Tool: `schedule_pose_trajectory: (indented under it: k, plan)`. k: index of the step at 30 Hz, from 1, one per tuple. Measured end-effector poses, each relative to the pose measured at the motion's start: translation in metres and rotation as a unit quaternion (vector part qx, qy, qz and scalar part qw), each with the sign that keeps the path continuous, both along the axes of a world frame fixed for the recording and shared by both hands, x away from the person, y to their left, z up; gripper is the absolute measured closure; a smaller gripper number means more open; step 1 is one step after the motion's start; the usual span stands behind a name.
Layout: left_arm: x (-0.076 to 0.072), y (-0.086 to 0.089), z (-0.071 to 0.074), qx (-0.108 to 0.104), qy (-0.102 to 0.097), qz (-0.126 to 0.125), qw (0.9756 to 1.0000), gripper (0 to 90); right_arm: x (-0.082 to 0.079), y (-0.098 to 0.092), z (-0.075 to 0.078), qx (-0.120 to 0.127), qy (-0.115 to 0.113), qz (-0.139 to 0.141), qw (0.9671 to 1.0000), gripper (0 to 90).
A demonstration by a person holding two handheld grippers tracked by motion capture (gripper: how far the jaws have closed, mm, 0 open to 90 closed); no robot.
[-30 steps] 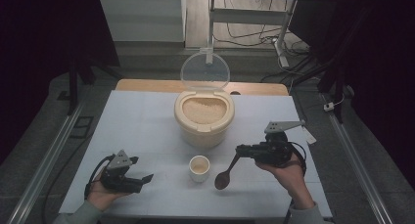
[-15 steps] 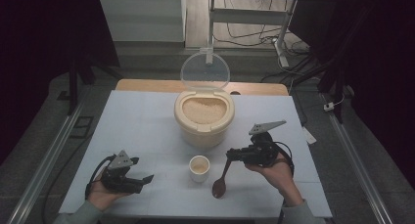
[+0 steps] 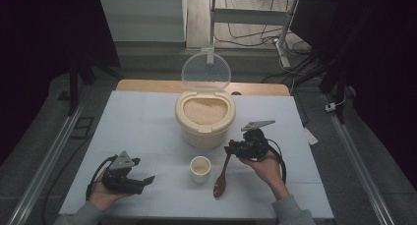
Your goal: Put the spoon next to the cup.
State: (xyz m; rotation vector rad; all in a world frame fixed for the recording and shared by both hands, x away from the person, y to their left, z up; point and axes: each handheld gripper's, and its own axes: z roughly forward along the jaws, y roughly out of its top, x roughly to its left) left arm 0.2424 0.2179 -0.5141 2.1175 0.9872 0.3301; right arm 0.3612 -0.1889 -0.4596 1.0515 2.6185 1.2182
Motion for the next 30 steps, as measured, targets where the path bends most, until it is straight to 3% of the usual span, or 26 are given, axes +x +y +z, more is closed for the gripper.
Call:
schedule_pose_trajectory:
  k: [12,21,26,30]
  plan:
    - [0.001,-0.001,-0.001,0.004,0.002,-0.003,1.0,15.2,0.015,0.001,-0.04,-0.042,0.009,-0.053,0.9977,54.1]
    - [0.001,-0.002,-0.002,0.007,0.004,-0.007,0.9999,15.2,0.016,0.008,-0.051,-0.084,0.001,-0.081,0.9932,47.4]
    - [0.001,-0.002,-0.002,0.009,0.005,-0.007,0.9999,15.2,0.017,0.01,-0.056,-0.091,0.004,-0.095,0.9913,41.7]
    - [0.0,-0.002,-0.002,0.009,0.004,-0.007,0.9999,15.2,0.015,0.008,-0.053,-0.085,-0.009,-0.104,0.9909,39.4]
